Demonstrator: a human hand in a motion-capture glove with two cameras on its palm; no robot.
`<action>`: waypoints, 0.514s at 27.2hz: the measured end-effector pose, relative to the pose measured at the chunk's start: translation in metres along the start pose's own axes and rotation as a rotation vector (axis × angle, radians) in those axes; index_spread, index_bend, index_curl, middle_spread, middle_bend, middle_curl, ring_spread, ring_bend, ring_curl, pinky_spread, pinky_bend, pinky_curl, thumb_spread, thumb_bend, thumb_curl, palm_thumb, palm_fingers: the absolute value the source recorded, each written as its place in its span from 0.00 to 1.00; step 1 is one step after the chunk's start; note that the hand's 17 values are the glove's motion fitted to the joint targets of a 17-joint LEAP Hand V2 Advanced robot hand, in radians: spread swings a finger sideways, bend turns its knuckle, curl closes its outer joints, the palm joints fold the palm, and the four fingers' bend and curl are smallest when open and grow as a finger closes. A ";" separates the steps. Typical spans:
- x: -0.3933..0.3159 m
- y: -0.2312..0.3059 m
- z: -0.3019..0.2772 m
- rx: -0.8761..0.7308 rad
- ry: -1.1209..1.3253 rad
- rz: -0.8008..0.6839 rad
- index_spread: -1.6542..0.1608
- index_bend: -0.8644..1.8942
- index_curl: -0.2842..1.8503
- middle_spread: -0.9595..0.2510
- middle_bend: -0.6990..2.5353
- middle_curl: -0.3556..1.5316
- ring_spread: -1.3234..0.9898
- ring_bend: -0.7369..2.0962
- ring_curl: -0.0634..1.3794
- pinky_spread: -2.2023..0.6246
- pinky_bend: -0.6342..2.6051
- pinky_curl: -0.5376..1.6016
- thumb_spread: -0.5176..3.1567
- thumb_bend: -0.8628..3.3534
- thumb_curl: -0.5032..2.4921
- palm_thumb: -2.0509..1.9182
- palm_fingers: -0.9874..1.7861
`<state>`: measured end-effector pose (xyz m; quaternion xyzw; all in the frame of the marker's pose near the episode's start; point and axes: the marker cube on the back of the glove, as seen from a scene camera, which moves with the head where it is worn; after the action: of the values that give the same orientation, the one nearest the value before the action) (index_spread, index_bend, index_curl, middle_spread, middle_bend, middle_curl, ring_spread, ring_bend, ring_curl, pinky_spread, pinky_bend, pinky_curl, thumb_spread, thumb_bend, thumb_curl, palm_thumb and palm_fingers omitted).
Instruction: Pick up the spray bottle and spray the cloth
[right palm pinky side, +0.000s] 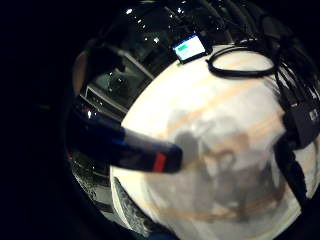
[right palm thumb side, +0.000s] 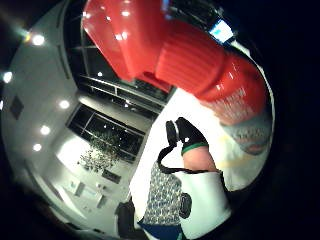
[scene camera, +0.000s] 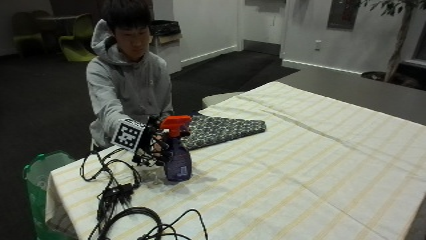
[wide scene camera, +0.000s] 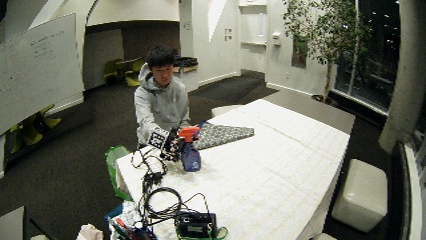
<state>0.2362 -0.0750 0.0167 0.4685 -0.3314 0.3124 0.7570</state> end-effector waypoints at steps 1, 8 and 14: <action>-0.001 -0.003 0.003 0.033 -0.017 -0.005 0.78 0.37 0.21 0.78 0.35 0.38 0.57 0.47 0.26 0.84 0.33 0.39 0.40 0.20 0.29 0.70 0.59; -0.004 -0.016 0.017 0.096 -0.039 -0.023 0.79 0.40 0.26 0.75 0.37 0.40 0.53 0.48 0.29 0.75 0.35 0.41 0.37 0.21 0.31 0.74 0.84; -0.007 -0.030 0.025 -0.018 -0.023 -0.026 0.79 0.41 0.30 0.71 0.35 0.41 0.51 0.48 0.31 0.71 0.36 0.43 0.30 0.20 0.33 0.76 0.83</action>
<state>0.2505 -0.1096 0.0046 0.4695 -0.3368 0.2940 0.7614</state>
